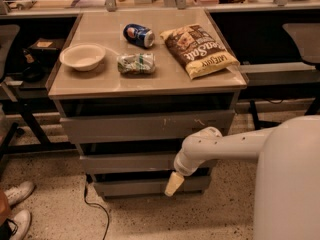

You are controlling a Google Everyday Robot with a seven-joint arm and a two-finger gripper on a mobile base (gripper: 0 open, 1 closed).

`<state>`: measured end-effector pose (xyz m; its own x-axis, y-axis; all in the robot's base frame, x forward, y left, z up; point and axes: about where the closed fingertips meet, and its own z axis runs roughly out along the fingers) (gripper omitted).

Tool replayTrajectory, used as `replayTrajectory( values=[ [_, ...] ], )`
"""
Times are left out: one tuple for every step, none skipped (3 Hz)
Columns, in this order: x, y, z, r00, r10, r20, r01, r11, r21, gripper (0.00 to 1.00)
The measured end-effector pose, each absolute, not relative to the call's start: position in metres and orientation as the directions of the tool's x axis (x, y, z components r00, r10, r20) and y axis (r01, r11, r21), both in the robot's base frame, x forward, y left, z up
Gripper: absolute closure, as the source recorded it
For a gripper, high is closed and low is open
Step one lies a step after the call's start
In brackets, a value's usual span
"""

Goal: Open middle drawer

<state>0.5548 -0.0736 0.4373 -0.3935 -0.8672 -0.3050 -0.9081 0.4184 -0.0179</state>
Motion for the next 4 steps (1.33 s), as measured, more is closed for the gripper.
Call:
replayTrajectory(
  values=[
    [0.577,-0.078,0.429,-0.398,-0.86,-0.319,-0.9,0.434,-0.048,0.0],
    [0.589,-0.088,0.437,-0.397,-0.858,-0.327,-0.891,0.446,-0.087,0.0],
    [0.59,-0.089,0.436,-0.397,-0.858,-0.325,-0.89,0.446,-0.091,0.0],
    [0.591,-0.083,0.422,-0.392,-0.863,-0.319,-0.898,0.435,-0.073,0.0]
  ],
)
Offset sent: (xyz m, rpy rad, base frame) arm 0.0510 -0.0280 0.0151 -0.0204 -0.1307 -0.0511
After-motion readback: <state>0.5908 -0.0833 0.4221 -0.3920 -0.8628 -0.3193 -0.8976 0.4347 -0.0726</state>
